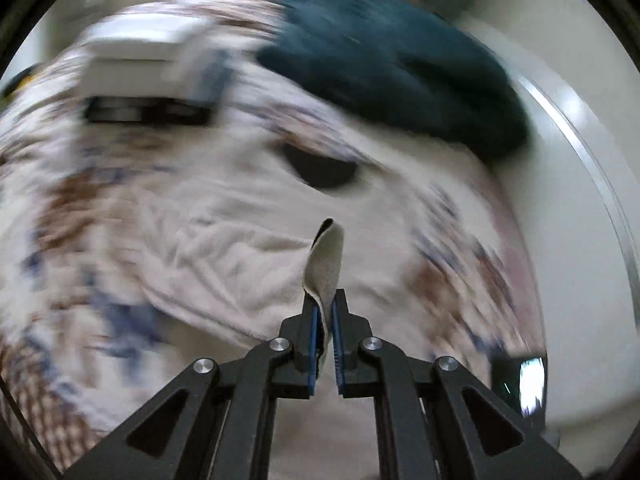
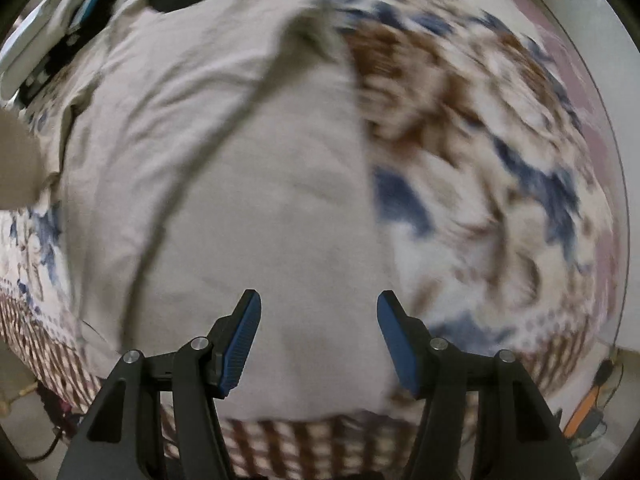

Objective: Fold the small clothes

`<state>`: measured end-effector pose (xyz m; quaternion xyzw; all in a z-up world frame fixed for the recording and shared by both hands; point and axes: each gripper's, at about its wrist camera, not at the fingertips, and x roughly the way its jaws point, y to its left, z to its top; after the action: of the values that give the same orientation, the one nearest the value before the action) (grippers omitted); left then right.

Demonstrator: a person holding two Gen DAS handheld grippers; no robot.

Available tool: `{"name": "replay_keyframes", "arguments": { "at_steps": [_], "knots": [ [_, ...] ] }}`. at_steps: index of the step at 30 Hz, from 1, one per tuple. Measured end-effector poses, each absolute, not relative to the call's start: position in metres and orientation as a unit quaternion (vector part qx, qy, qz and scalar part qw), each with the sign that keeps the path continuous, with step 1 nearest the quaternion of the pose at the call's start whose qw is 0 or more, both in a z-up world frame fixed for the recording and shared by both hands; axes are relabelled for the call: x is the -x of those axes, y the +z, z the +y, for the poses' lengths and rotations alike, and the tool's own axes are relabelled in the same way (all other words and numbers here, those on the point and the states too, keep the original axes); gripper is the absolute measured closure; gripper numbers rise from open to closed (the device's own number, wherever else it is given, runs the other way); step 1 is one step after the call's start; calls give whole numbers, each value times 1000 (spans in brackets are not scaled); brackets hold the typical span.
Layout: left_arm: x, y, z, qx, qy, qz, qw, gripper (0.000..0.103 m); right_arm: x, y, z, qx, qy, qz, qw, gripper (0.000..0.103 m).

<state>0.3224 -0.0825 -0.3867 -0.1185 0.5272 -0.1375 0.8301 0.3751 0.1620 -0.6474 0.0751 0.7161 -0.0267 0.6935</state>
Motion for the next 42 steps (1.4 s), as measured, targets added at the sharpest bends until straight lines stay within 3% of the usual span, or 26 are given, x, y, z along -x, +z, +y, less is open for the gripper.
{"name": "replay_keyframes", "arguments": {
  "at_steps": [8, 15, 20, 21, 22, 24, 28, 31, 32, 33, 34, 36, 40, 41, 42],
  "knots": [
    [-271, -449, -193, 12, -253, 594, 763, 99, -305, -637, 9, -122, -112, 732, 660, 41],
    [-242, -487, -219, -48, -261, 638, 723, 97, -275, -623, -65, -141, -127, 733, 653, 40],
    [-244, -485, -199, -9, -255, 671, 696, 92, -275, -593, -96, -163, -96, 720, 668, 40],
    [-246, -481, -192, -10, -245, 669, 702, 77, -277, -584, -102, -171, -81, 714, 674, 40],
    [-251, -473, -176, -9, -224, 662, 715, 48, -281, -579, -103, -177, -65, 709, 679, 40],
    [-262, -465, -156, 15, -202, 657, 726, 6, -289, -568, -99, -198, -26, 699, 687, 40],
    [-281, -451, -92, 48, -119, 636, 761, 5, -290, -565, -92, -232, 24, 698, 677, 40],
    [-289, -460, -54, 49, -65, 642, 762, 5, -281, -588, -89, -220, 28, 708, 671, 40],
    [-289, -465, -42, 51, -47, 647, 760, 5, -273, -601, -89, -213, 29, 714, 666, 45],
    [-289, -470, -34, 53, -35, 650, 758, 5, -270, -605, -93, -210, 32, 715, 666, 72],
    [-286, -476, -20, 53, -18, 657, 752, 5, -266, -607, -97, -199, 27, 717, 667, 91],
    [-279, -487, -5, 52, 7, 663, 747, 5, -255, -600, -109, -177, 21, 715, 677, 99],
    [-259, -503, 21, 54, 30, 678, 732, 5, -232, -586, -135, -127, 37, 734, 667, 98],
    [-254, -506, 26, 59, 31, 683, 727, 5, -229, -579, -146, -139, 37, 736, 662, 92],
    [-249, -509, 30, 65, 33, 688, 722, 5, -224, -571, -164, -159, 37, 737, 656, 75]
  ]
}}
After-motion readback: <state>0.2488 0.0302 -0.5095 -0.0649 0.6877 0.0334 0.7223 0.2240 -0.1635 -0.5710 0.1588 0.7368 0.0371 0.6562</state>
